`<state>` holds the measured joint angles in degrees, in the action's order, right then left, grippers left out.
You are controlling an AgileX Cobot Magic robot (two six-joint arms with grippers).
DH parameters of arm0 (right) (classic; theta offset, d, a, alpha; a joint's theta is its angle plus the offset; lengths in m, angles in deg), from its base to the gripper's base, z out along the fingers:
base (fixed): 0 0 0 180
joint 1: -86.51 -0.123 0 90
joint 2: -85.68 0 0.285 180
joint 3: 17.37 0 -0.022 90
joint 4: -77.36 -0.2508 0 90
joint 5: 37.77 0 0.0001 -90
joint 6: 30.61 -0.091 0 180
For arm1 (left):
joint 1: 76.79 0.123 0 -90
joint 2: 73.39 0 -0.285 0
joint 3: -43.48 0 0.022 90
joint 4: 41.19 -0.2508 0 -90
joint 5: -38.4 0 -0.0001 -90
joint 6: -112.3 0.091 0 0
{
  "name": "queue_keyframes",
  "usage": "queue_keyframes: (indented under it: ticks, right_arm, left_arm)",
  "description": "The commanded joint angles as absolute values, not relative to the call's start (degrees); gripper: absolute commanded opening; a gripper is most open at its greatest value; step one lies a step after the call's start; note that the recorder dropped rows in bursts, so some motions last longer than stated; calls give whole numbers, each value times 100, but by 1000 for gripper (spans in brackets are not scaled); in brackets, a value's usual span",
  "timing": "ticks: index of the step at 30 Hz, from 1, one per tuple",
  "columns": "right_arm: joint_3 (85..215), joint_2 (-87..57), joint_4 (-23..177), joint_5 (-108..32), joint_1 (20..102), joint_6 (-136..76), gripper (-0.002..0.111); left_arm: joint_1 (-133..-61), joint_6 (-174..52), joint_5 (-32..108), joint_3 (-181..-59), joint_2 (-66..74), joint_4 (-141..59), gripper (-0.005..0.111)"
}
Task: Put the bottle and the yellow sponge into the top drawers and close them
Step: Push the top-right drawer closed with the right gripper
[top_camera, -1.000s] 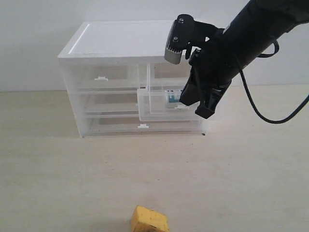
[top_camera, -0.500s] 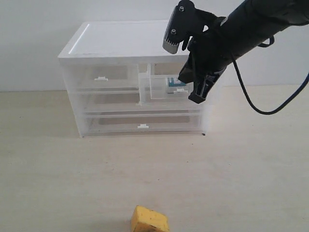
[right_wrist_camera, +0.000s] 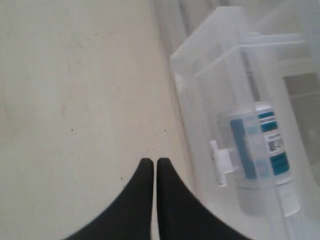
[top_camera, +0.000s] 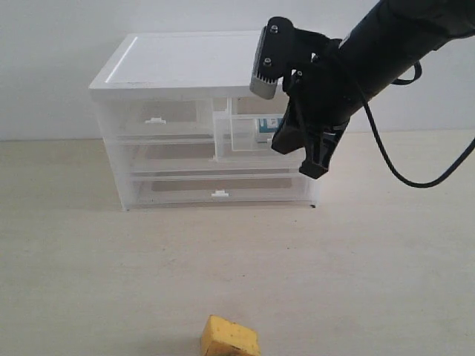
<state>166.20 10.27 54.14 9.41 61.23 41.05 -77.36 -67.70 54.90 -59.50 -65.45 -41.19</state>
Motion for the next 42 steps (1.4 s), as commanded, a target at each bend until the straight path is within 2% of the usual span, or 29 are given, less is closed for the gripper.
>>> queue_keyframes:
  ticks: [1, 31, 35, 42]
  right_arm:
    - [16698, 1008, 5463, 810, 6139, 4288, 0]
    - [16779, 2089, 5705, -2738, 6367, 4123, 0]
    - [16779, 2066, 5693, -2546, 6367, 4035, 0]
    - [16779, 1661, 5531, -1037, 6301, 3983, 0]
  left_arm:
    - [-7723, -6816, 5464, -5930, -6560, -4060, 4]
    - [-7723, -6816, 5464, -5930, -6560, -4060, 4]
    - [-7723, -6816, 5464, -5930, -6560, -4060, 4]
    - [-7723, -6816, 5464, -5930, -6560, -4060, 4]
